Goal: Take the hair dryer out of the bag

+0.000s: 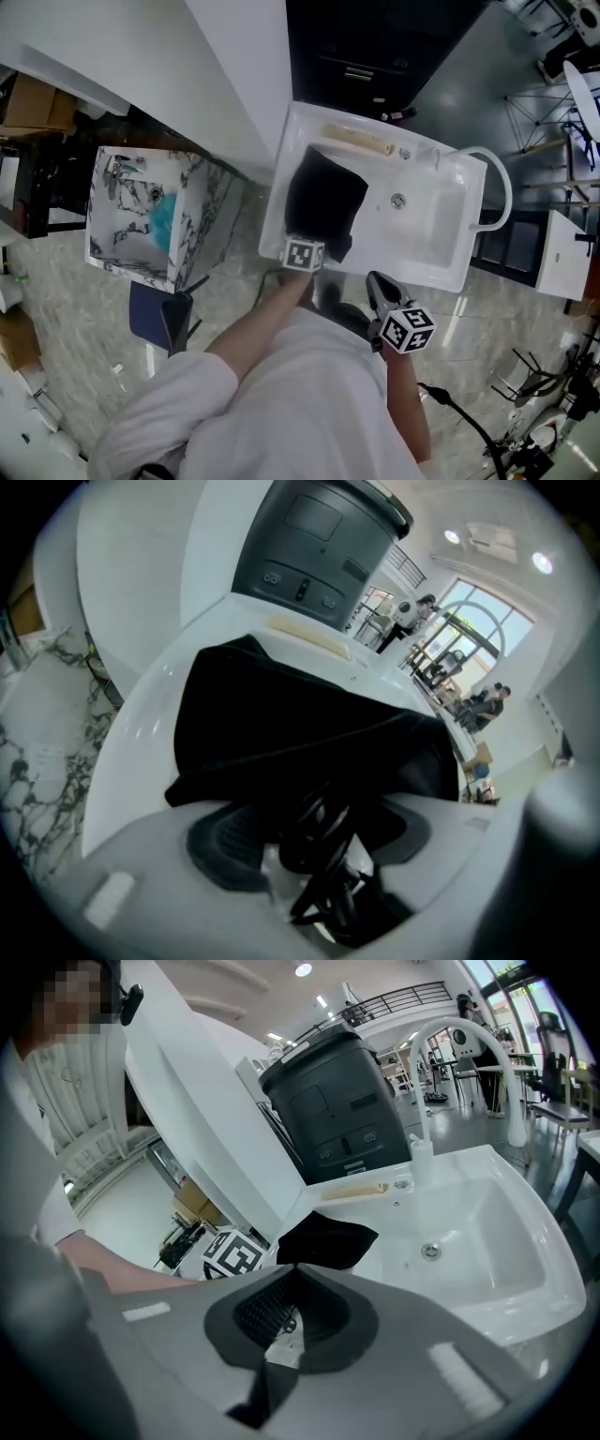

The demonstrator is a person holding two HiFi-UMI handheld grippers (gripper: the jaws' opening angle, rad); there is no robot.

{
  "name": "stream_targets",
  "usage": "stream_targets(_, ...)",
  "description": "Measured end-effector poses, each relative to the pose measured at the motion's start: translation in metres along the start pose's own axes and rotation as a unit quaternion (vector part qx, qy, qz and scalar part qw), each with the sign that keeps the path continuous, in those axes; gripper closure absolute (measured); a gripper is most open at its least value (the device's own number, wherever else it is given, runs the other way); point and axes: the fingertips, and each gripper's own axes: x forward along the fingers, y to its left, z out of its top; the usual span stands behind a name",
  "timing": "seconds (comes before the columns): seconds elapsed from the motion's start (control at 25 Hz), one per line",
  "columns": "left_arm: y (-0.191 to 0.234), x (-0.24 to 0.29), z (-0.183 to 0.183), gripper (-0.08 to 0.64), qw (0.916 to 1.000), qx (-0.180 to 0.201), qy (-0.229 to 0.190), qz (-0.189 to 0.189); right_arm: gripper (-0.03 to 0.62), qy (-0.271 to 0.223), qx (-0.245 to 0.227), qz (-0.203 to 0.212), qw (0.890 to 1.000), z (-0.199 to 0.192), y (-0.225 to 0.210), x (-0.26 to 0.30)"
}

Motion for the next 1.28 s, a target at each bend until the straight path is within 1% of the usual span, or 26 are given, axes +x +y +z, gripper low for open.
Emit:
stream_targets(0.08, 0.004, 0.006, -0.002, 0.292, 0.9999, 0.001, 0.009, 0.009, 0.588, 0.000, 0.003, -0.005, 1.000, 0.000, 0.000, 0.002)
stream_targets(0.16, 0.007, 0.012, -0.001, 0.285, 0.9995, 0.019, 0.012, 0.023, 0.588, 0.001, 0.003, -0.009, 1.000, 0.000, 0.000, 0.004)
stream_targets(0.24, 0.009, 0.013, 0.006, 0.293, 0.9983, 0.044, 0.008, 0.039, 0.588, 0.001, 0.002, -0.010, 1.000, 0.001, 0.001, 0.006)
stream_targets(0.32, 0.011, 0.012, 0.007, 0.300, 0.9977, 0.051, 0.007, 0.045, 0.588, 0.001, 0.001, -0.010, 1.000, 0.001, 0.002, 0.006)
stream_targets(0.4, 0.011, 0.012, 0.004, 0.305, 0.9987, 0.040, 0.002, 0.031, 0.588, 0.004, -0.001, -0.008, 1.000, 0.000, 0.002, 0.006)
stream_targets(0.52, 0.004, 0.014, 0.006, 0.314, 0.9998, 0.012, -0.003, -0.016, 0.588, 0.009, -0.005, 0.000, 1.000, 0.001, -0.003, 0.009)
stream_targets(0.6, 0.002, 0.010, 0.007, 0.321, 0.9994, -0.002, -0.005, -0.033, 0.588, 0.016, -0.010, 0.008, 1.000, 0.001, -0.004, 0.011)
stream_targets(0.92, 0.002, -0.013, 0.015, 0.337, 0.9962, -0.063, -0.030, -0.051, 0.588, 0.052, -0.047, 0.055, 0.996, 0.020, -0.009, 0.027)
stream_targets(1.08, 0.002, -0.021, 0.013, 0.337, 0.9928, -0.096, -0.039, -0.061, 0.587, 0.069, -0.061, 0.079, 0.993, 0.023, -0.008, 0.039)
stream_targets(1.28, 0.003, -0.036, 0.007, 0.337, 0.9896, -0.121, -0.050, -0.059, 0.571, 0.090, -0.076, 0.107, 0.987, 0.024, -0.004, 0.054)
